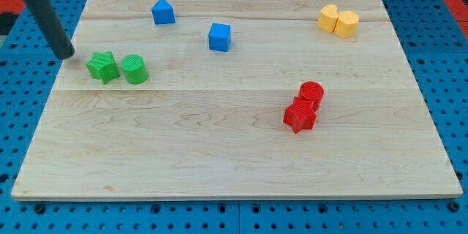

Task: Push the blue cube slightly left

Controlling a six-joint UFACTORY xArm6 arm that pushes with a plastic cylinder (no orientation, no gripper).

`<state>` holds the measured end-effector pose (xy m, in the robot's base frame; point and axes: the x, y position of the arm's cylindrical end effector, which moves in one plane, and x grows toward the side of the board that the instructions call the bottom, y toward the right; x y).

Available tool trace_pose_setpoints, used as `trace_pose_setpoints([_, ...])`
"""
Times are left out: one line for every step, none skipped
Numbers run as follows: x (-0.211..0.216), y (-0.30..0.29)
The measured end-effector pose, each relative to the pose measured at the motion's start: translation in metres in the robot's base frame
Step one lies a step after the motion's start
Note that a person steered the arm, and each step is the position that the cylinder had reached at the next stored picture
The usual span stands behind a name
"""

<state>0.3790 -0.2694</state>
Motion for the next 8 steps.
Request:
trace_pose_setpoints([0.012, 0.072])
trace_pose_setpoints([0.012, 0.124])
trace_pose_setpoints([-0.007, 0.094])
trace_pose_setpoints([-0.007, 0.143])
trace_pose_setpoints([-0.011, 0.201])
trace_pose_setpoints([-0.015, 0.211])
trace_pose_setpoints([-0.017, 0.218])
trace_pose_setpoints([-0.018, 0.263])
